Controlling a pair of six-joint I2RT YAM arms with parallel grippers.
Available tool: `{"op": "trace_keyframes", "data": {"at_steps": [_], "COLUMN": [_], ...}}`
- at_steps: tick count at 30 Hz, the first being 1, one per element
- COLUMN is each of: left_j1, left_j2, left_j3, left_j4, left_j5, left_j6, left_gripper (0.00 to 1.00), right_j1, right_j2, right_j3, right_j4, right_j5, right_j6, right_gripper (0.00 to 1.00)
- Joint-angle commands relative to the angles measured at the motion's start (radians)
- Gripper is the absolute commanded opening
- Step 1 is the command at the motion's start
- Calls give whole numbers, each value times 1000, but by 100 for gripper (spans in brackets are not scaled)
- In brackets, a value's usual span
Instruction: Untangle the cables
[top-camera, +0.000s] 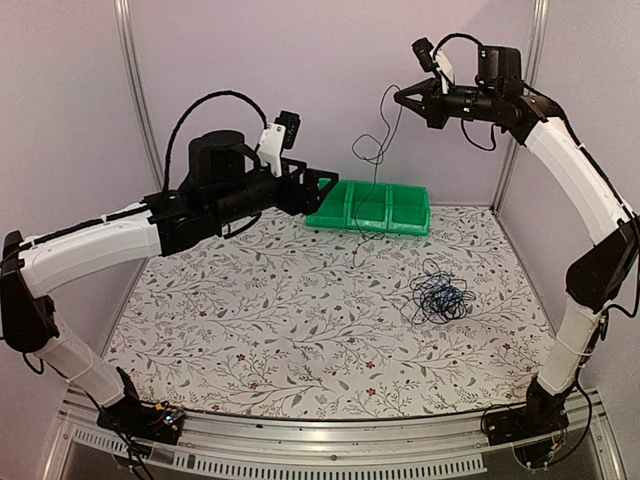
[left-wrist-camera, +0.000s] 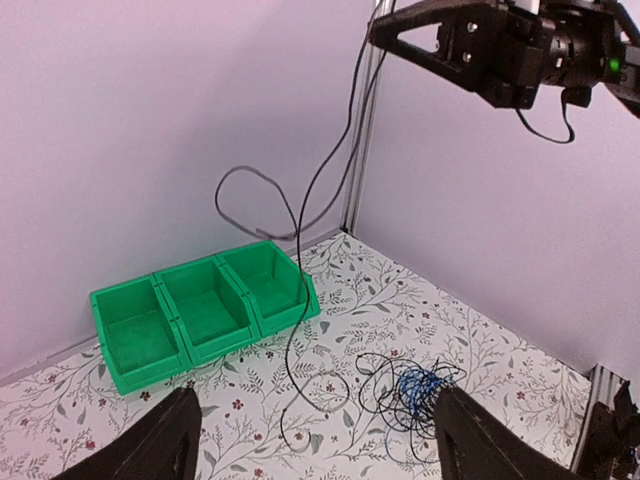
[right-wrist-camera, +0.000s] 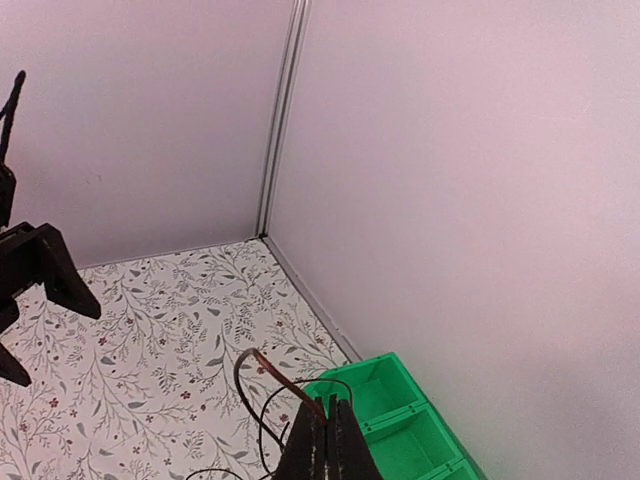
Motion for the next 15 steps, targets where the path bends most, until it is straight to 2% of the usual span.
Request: {"op": "trace_keyframes", "data": {"at_steps": [1, 9, 15], "left_j1": [4, 1, -2], "left_j2": [-78, -81, -71], "left_j3": [-128, -154, -138], "left_j4": [47, 38, 21], "left_j5": [-52, -41, -32], "left_j6": [-116, -162, -158], "left_gripper": [82, 79, 78], "right_j1": [-15, -61, -127], "right_j2": [7, 54, 149], "right_j3": [23, 37, 94], "right_j4": [175, 422, 523], "right_j5": [145, 352, 414], "right_j6": [-3, -69, -69], "right_gripper": [0, 0, 0]}}
